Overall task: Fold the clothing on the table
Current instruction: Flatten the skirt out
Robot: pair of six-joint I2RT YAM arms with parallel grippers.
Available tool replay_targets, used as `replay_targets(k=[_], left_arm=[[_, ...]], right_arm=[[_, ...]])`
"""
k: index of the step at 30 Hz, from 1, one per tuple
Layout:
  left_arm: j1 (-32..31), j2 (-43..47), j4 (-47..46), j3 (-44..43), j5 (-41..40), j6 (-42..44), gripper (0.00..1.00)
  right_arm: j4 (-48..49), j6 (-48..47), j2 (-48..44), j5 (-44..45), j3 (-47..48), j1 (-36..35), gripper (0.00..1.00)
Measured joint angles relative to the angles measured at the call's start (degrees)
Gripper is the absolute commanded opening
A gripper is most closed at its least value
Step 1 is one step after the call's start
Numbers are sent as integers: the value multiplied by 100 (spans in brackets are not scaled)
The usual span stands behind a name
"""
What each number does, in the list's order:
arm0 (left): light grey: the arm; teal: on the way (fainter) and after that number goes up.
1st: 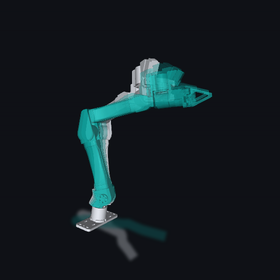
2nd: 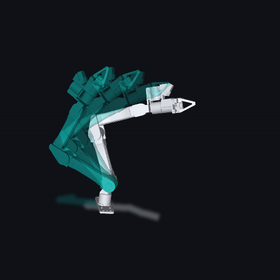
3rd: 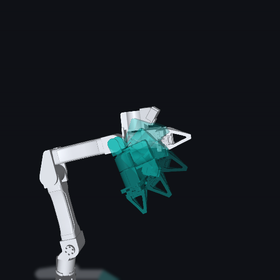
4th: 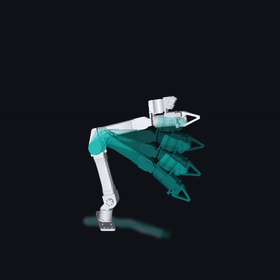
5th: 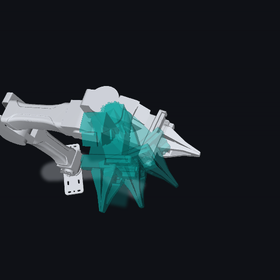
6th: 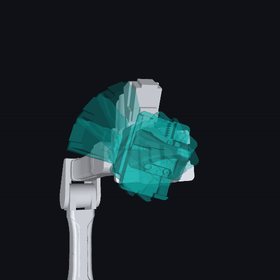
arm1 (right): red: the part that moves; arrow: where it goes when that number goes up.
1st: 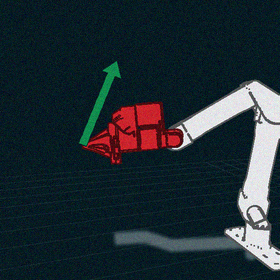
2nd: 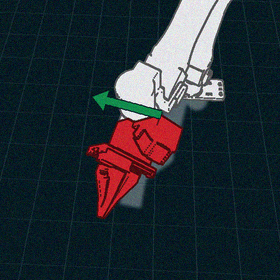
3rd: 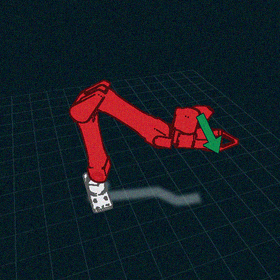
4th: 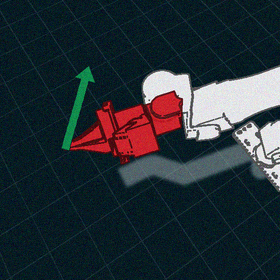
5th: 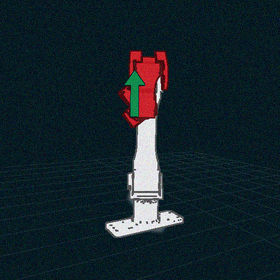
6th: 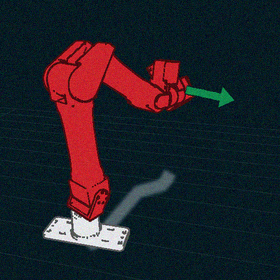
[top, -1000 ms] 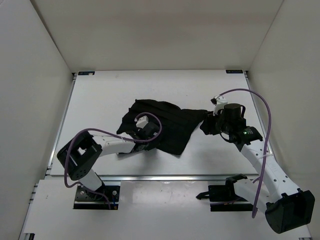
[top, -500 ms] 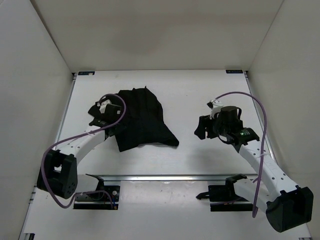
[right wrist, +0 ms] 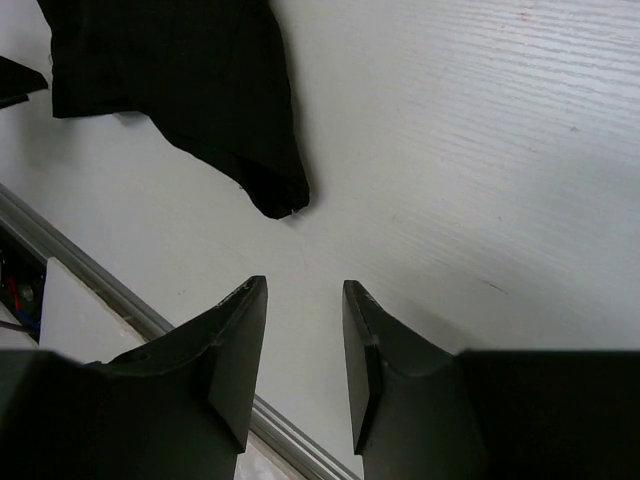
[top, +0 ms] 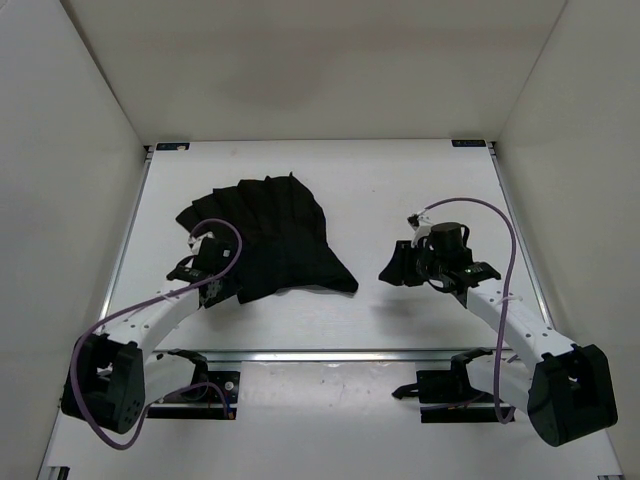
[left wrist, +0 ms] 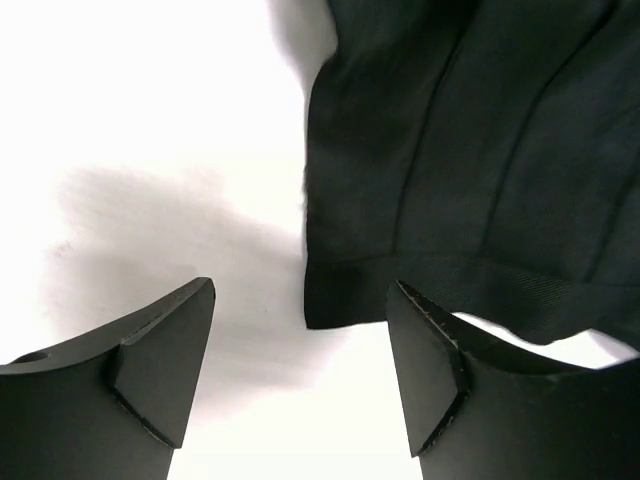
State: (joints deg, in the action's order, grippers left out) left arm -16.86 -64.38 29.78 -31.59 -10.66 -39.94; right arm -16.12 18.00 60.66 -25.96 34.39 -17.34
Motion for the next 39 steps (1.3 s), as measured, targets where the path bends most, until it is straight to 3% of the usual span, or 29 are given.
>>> replay_targets(k=[5, 8, 11, 14, 15, 16, 23, 33, 36, 39], left_arm=[[-284, -232, -208, 192, 190, -238, 81], [-365, -299, -505, 238, 267, -411, 73], [-503, -459, -748, 227, 227, -542, 58], [-610, -678, -986, 192, 229, -658, 27], [-623, -737, -1054, 195, 238, -682, 10], [-623, -772, -1113, 197, 271, -706, 0], [-463, -610, -761, 11, 660, -509, 0], [-223, 1025, -68, -1613, 1191, -413, 0], [-195, 1294, 42, -1690, 1257, -487, 0], [-168, 1543, 164, -1716, 1252, -614, 0]], right_arm=[[170, 118, 0, -79, -35, 22, 36], [304, 155, 0, -111, -85, 22, 36], [345, 164, 0, -116, -144, 31, 39], [372, 162, 0, -136, -162, 61, 41], [382, 160, 0, -136, -173, 61, 42], [398, 168, 0, -136, -188, 66, 43], [898, 501, 144, -442, -595, 289, 46], [2629, 1921, 1657, -1235, -855, -120, 48], [3383, 2697, 1952, -1460, -1174, -197, 51], [3967, 3436, 2105, -1515, -1478, -251, 63]])
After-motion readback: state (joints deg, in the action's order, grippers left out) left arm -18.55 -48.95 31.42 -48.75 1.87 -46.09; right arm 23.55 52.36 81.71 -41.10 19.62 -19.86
